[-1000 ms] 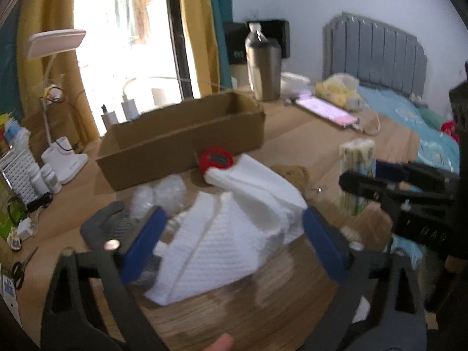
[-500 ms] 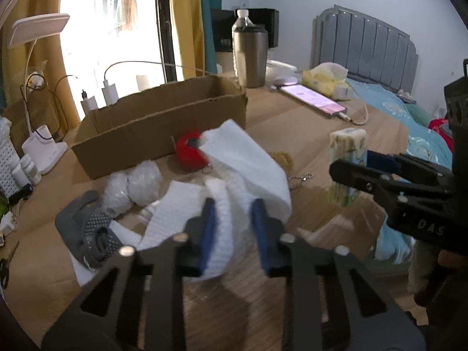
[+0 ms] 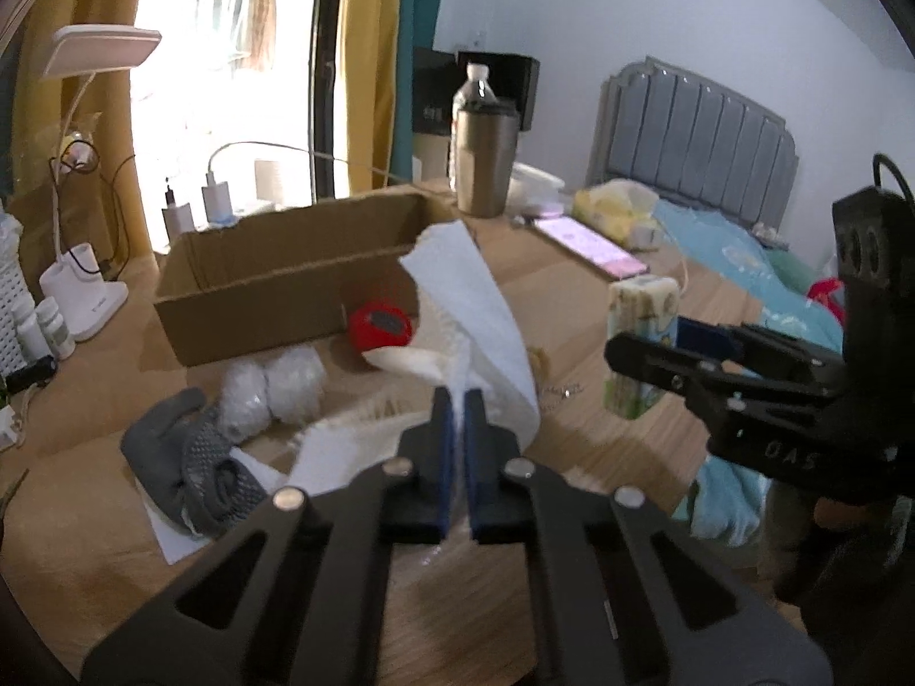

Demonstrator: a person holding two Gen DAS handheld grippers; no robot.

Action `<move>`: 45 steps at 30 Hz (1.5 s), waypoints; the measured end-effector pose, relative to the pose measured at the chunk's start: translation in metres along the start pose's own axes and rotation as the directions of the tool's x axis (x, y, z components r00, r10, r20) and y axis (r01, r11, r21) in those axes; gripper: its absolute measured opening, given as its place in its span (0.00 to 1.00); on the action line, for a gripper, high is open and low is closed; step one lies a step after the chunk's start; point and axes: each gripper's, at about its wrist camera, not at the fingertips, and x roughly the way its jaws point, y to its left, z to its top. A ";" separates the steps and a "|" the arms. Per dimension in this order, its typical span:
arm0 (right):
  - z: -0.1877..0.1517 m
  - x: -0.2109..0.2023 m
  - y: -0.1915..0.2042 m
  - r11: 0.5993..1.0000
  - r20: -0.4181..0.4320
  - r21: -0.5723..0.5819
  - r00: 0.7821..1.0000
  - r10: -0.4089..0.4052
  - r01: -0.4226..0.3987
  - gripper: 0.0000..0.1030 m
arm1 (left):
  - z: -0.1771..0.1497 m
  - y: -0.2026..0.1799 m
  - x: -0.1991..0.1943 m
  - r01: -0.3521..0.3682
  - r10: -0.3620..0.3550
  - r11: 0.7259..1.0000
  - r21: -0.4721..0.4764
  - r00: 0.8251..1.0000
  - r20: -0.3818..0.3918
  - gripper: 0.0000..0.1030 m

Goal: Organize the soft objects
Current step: 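Carry the towel with the left gripper and drop it into the cardboard box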

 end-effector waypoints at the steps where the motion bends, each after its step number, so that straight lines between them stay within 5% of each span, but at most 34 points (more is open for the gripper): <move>1: 0.003 -0.001 0.002 1.000 0.004 -0.005 1.000 -0.001 0.001 0.48 | 0.002 0.002 -0.003 0.002 -0.002 1.000 -0.008 1.000 0.008 0.03; 11: 0.036 -0.002 0.010 0.999 0.030 -0.031 0.999 -0.013 0.014 0.48 | 0.032 0.026 -0.029 0.084 -0.076 0.994 -0.076 0.992 0.101 0.03; 45: 0.127 0.064 -0.009 0.998 0.037 -0.063 0.999 0.033 -0.031 0.49 | 0.130 0.063 0.003 0.030 -0.019 0.998 -0.057 0.981 0.195 0.03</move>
